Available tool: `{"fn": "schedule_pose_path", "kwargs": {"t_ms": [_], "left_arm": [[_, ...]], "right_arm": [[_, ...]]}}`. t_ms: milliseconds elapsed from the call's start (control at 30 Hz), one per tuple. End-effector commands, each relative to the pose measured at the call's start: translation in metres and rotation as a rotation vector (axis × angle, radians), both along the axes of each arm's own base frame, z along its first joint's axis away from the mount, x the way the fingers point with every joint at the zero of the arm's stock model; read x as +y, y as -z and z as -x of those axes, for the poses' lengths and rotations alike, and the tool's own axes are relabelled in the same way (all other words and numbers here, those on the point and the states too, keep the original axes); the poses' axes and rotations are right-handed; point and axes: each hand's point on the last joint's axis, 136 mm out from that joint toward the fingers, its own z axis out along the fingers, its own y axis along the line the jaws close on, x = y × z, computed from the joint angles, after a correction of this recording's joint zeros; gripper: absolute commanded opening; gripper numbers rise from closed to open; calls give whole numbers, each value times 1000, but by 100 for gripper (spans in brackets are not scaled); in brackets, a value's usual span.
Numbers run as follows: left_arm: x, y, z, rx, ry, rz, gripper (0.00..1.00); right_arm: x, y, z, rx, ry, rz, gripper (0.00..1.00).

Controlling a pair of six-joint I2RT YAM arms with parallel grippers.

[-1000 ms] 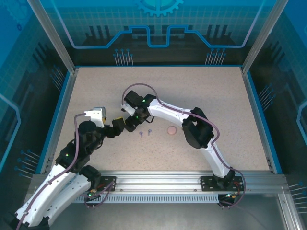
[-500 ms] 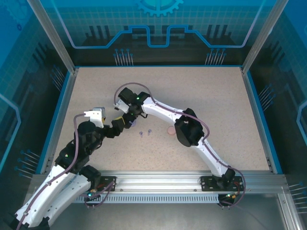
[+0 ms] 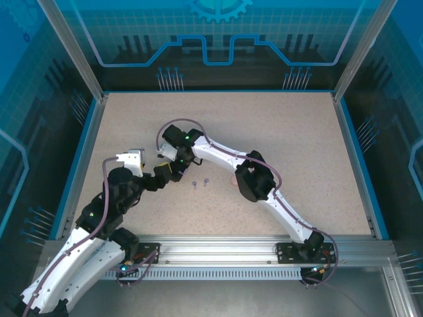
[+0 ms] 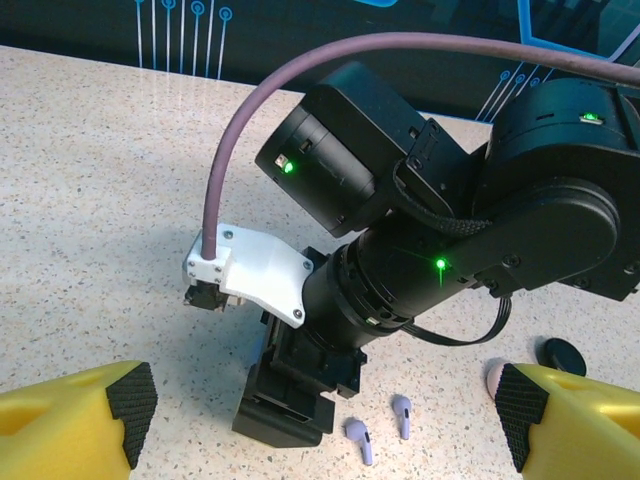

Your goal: Insert the wireless bluetooth earbuds into the charging case

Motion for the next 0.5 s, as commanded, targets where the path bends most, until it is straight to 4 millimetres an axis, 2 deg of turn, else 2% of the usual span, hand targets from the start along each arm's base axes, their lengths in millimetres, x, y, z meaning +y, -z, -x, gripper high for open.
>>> {"fn": "schedule_pose_path", "kwargs": {"t_ms": [0,467], "left_arm": [[7,-2,0,-12,-24,-24,91],[7,0,0,-8,-25,-28,91]], "right_arm": [[-1,-5,19,35,-55,7,85],[-10,-9,31,-12,-105,40,81]]}}
